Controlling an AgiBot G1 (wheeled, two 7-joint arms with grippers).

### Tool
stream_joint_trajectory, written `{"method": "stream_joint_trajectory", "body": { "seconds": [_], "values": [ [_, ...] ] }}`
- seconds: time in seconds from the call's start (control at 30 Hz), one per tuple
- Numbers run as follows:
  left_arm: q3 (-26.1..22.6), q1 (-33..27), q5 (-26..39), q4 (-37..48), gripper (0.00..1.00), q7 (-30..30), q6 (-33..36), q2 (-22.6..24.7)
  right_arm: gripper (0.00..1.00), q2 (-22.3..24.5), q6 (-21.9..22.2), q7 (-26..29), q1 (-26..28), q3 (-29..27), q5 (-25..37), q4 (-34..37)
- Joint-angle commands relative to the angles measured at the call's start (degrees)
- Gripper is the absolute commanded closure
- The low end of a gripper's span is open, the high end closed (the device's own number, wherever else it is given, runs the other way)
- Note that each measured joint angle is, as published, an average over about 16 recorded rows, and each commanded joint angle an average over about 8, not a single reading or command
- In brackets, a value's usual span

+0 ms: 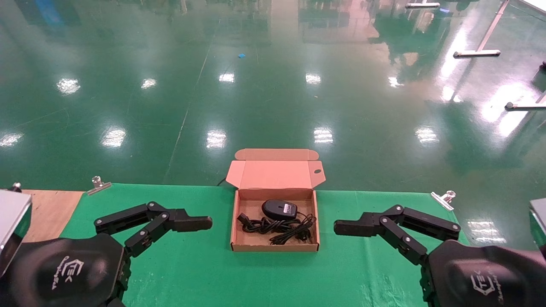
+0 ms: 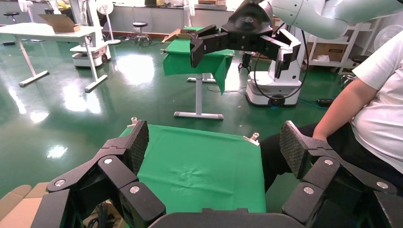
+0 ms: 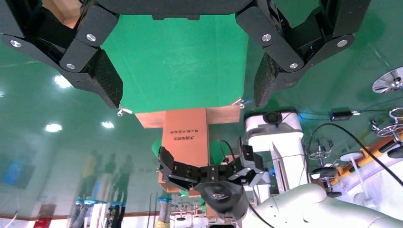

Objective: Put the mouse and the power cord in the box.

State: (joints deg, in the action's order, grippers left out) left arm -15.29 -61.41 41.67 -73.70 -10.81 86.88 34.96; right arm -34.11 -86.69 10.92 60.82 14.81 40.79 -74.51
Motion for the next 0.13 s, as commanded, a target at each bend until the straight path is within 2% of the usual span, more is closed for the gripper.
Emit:
{"method": "stream_joint_trajectory", "body": {
  "seconds": [0.03,0.13],
  "values": [
    [0.2,0.1,-0.1,0.0,0.00,0.0,0.3,0.0,0.00,0.3,-0.4,0.1,-0.3,-0.4,-0.4,-0.3],
    [0.1,0.1,-0.1,0.0,0.00,0.0,0.2,0.0,0.00,0.2,-0.2,0.0,-0.2,-0.2,-0.2,-0.2]
  ]
}}
